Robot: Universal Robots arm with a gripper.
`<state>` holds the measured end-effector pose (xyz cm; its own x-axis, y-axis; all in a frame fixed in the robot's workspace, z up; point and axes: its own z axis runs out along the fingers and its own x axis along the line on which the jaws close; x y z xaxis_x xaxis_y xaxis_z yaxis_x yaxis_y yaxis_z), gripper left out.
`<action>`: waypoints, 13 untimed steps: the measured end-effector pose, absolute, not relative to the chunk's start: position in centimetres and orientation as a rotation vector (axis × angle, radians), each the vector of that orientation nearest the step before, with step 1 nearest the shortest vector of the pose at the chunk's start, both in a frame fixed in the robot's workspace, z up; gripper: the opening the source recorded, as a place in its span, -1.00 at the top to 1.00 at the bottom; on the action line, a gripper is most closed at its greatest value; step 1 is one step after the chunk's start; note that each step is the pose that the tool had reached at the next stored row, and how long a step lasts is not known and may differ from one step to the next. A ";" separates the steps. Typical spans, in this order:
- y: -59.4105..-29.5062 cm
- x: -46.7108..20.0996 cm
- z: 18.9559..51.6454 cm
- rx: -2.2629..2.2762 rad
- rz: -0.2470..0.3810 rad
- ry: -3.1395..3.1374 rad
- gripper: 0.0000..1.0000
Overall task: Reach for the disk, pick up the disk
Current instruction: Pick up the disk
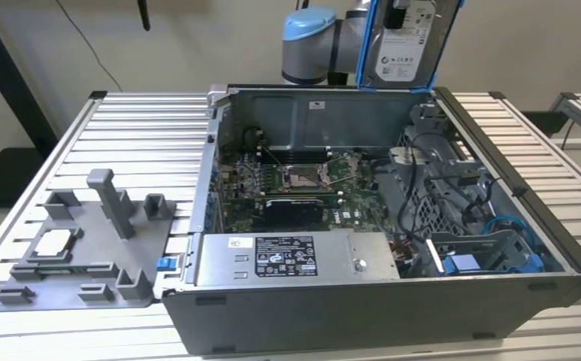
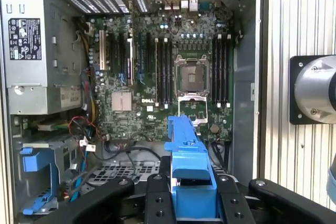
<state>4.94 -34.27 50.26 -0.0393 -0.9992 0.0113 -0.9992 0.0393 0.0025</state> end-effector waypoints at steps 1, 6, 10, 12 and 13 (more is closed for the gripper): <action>-34.2 5.3 50.3 2.170 0.009 -2.258 1.00; -34.1 6.7 50.3 2.170 0.009 -2.257 1.00; -34.1 7.6 50.3 2.170 0.010 -2.257 1.00; -34.0 8.1 50.3 2.170 0.010 -2.258 1.00; -34.0 8.3 50.3 2.170 0.009 -2.258 1.00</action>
<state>8.33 -34.03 50.27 -0.0393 -0.9992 0.0113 -0.9992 0.0393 0.0025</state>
